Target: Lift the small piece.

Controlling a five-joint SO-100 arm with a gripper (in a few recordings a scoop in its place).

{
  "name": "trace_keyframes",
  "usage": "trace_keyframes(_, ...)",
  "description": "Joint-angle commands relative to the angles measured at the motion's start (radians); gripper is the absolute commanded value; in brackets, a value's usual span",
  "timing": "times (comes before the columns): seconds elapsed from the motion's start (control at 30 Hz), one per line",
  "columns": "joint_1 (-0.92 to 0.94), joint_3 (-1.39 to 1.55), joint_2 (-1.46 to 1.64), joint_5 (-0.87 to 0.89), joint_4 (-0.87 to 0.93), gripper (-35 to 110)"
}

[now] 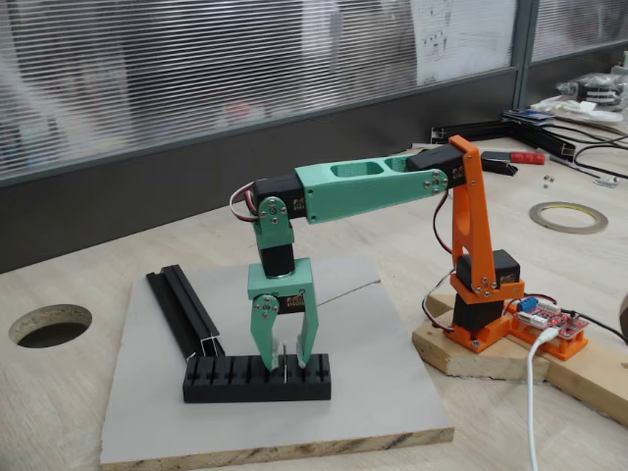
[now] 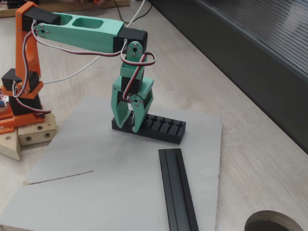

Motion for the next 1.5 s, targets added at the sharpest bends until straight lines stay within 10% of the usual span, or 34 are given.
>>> trace_keyframes(0.0, -0.025, -0.005, 0.035, 0.003, -0.037, 17)
trace_keyframes(1.47, -0.023, 0.0, 0.077, 0.002, -0.127, 4)
